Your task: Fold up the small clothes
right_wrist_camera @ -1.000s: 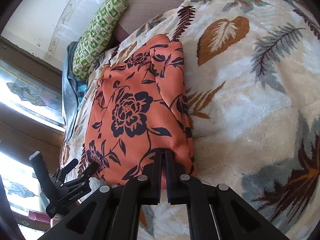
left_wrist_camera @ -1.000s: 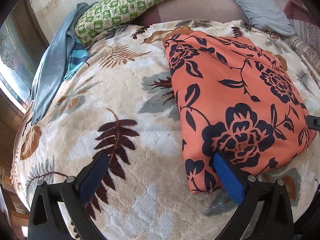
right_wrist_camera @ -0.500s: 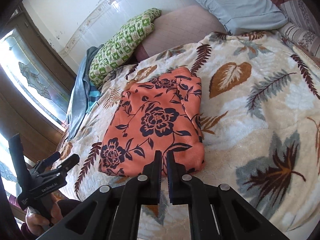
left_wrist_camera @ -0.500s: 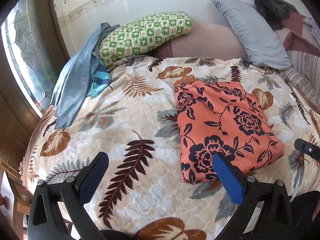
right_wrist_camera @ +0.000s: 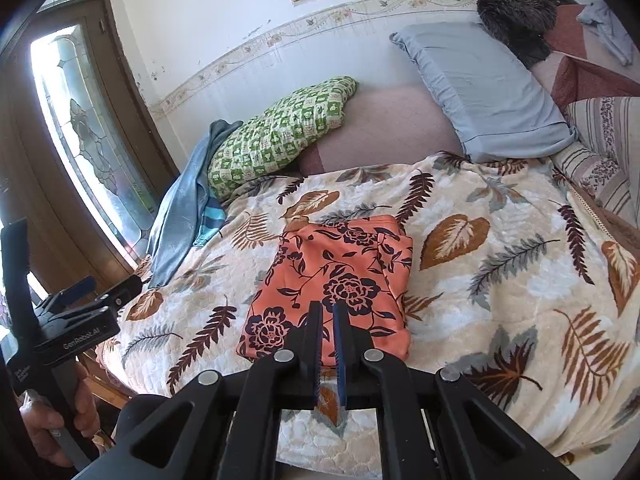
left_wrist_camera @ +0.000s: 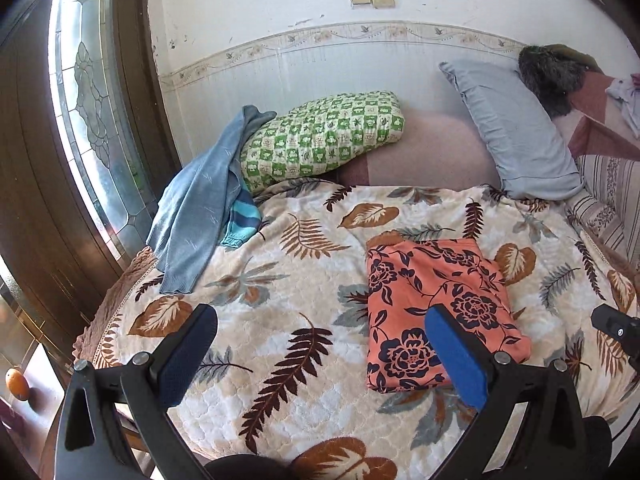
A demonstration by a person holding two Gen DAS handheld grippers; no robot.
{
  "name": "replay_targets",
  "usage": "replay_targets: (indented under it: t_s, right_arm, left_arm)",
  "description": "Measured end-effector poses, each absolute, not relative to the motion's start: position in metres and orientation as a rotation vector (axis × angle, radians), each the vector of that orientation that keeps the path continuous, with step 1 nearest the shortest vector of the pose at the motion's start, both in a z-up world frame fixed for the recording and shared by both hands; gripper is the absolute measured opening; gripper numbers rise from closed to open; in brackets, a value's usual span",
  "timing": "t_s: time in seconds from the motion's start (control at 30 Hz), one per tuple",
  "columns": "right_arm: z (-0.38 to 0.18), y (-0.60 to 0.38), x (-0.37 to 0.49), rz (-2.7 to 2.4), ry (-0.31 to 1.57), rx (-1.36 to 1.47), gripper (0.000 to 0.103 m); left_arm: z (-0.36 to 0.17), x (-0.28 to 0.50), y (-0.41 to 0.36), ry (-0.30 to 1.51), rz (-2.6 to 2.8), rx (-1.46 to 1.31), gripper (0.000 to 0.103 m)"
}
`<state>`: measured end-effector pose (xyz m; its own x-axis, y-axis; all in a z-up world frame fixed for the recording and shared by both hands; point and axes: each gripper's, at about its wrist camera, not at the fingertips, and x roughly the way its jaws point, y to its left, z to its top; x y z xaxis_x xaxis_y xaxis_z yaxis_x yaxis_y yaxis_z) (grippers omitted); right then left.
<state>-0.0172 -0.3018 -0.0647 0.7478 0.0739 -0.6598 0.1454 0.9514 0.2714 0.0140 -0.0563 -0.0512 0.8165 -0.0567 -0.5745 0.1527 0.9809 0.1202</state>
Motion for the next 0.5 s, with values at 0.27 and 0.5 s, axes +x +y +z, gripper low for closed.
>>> replay_targets:
  t_s: [0.27, 0.5]
  right_arm:
    - [-0.061, -0.299, -0.024, -0.083, 0.68, 0.284, 0.008]
    - [-0.058, -0.294, -0.024, -0.083, 0.656, 0.268, 0.008]
  left_arm:
    - [-0.038, 0.007, -0.053, 0.581, -0.102, 0.14, 0.103]
    - [-0.039, 0.005, -0.052, 0.554, -0.07, 0.155, 0.103]
